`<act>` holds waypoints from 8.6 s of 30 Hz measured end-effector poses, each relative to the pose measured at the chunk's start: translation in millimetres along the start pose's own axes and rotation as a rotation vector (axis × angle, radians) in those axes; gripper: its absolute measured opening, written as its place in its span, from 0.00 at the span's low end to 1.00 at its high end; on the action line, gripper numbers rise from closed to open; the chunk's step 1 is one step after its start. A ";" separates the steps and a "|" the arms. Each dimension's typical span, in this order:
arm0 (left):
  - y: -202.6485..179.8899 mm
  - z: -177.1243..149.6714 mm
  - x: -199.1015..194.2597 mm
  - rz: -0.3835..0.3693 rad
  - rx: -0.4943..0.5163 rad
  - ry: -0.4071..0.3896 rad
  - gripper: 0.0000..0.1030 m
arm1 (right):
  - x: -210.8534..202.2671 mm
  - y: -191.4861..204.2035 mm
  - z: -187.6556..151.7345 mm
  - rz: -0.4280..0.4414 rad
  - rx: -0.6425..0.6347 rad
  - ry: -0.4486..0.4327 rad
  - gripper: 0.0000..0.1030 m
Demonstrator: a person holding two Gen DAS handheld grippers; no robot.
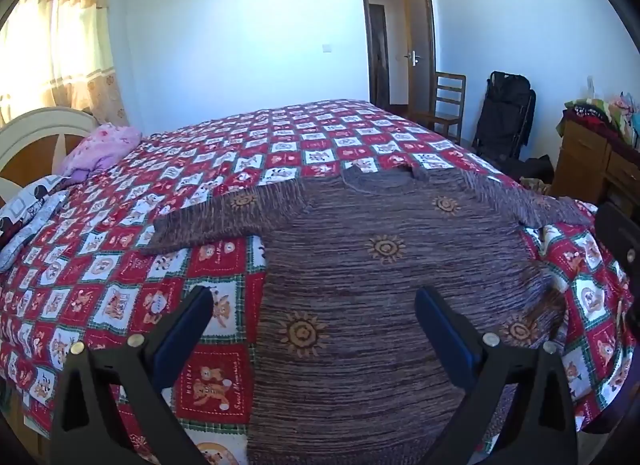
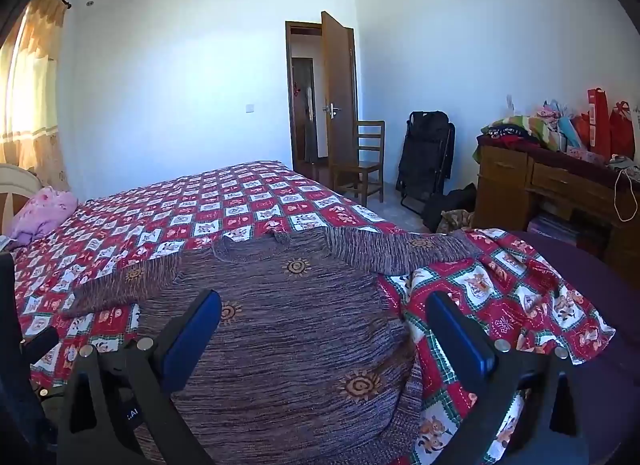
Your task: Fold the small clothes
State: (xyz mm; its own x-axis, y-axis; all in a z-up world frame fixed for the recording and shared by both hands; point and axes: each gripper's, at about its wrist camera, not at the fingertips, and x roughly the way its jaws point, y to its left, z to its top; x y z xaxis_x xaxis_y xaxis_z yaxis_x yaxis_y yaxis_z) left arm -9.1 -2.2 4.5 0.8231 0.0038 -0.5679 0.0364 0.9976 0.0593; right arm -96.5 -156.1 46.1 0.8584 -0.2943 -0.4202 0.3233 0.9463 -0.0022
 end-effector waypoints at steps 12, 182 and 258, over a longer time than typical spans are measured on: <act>-3.4 0.6 -3.9 0.015 0.024 -0.014 1.00 | -1.9 4.6 3.0 0.002 0.001 0.000 0.99; 75.8 33.3 182.0 -0.054 -0.115 0.267 1.00 | 291.8 75.0 25.7 0.365 0.022 0.309 0.34; 54.9 42.2 170.9 -0.226 -0.057 0.125 0.87 | 268.7 53.0 15.2 0.557 0.189 0.311 0.59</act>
State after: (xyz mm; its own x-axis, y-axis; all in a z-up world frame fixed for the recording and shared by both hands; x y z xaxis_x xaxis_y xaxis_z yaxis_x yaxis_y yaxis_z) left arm 157.4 50.3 -54.7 0.7212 -0.2142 -0.6588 0.1762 0.9764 -0.1245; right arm 157.4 -187.0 -53.1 0.7715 0.3116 -0.5547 -0.0472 0.8975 0.4386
